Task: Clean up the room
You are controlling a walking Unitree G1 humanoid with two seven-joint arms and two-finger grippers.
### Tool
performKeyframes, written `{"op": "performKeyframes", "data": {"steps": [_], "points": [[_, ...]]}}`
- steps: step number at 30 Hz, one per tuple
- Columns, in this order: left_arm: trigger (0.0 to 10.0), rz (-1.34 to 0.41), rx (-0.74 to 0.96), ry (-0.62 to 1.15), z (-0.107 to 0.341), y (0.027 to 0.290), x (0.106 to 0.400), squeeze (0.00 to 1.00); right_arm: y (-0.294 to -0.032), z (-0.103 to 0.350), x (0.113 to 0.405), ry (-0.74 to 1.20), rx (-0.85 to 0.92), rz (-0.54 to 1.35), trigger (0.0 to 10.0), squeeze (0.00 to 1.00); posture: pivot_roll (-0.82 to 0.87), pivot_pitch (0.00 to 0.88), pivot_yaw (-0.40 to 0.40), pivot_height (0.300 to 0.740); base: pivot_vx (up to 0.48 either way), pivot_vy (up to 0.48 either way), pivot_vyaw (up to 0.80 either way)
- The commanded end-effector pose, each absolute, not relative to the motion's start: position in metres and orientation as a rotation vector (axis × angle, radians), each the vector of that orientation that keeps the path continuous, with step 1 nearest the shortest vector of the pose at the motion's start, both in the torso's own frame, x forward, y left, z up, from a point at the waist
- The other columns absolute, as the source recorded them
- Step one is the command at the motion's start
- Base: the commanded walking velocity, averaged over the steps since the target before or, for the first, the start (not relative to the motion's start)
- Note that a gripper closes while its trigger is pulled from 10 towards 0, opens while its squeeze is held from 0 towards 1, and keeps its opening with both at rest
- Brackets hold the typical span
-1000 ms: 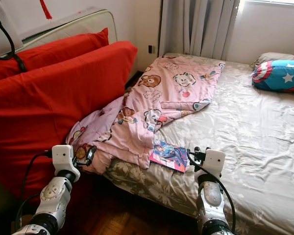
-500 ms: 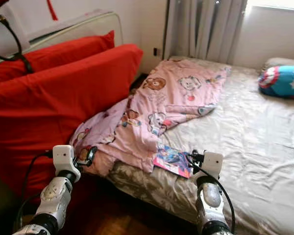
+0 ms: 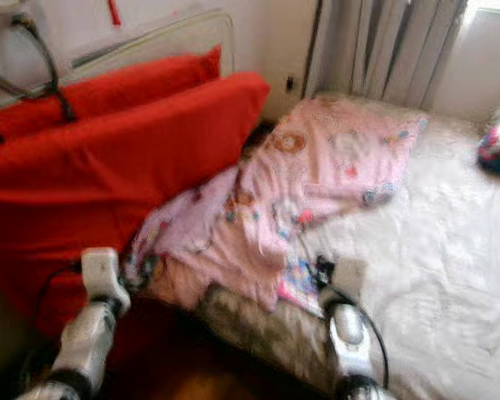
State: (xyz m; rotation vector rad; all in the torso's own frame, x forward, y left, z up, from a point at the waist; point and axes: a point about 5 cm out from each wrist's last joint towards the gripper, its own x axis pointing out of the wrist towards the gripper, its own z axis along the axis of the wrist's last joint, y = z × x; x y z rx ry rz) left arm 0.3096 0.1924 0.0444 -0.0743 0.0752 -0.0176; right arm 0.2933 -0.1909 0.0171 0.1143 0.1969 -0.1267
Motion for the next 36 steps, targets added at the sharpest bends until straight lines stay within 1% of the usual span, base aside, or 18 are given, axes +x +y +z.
{"op": "performKeyframes", "data": {"steps": [1, 13, 22, 30, 33, 36], "points": [[10.0, -0.014, -0.061, 0.102, 0.039, 0.197, 0.305, 0.0, -0.187, 0.019, 0.297, 0.195, 0.125, -0.119, 10.0, 0.0, -0.08, 0.0, 0.005, 0.705, 0.334, 0.0, 0.0], [10.0, -0.023, -0.067, 0.091, 0.04, 0.195, 0.306, 0.0, -0.188, 0.018, 0.296, 0.204, 0.129, -0.127, 10.0, 0.0, -0.09, 0.0, 0.009, 0.705, 0.328, 0.0, 0.0], [10.0, -0.033, -0.072, 0.063, 0.045, 0.193, 0.308, 0.0, -0.192, 0.014, 0.294, 0.233, 0.13, -0.157, 10.0, 0.0, -0.09, 0.0, 0.013, 0.705, 0.0, 0.0, 0.0], [10.0, -0.045, -0.069, 0.046, 0.047, 0.192, 0.306, 0.0, -0.196, 0.019, 0.295, 0.183, 0.135, -0.187, 10.0, 0.0, -0.09, 0.0, 0.022, 0.705, 0.0, 0.0, 0.0], [10.0, -0.054, -0.062, 0.032, 0.048, 0.19, 0.305, 0.0, -0.197, 0.026, 0.299, 0.156, 0.131, -0.2, 10.0, 0.0, -0.08, 0.01, 0.015, 0.705, 0.0, 0.0, 0.0], [10.0, -0.054, -0.055, 0.021, 0.05, 0.192, 0.304, 0.0, -0.197, 0.024, 0.299, 0.178, 0.141, -0.206, 10.0, 0.0, -0.06, 0.016, 0.001, 0.705, 0.0, 0.0, 0.0]]}}
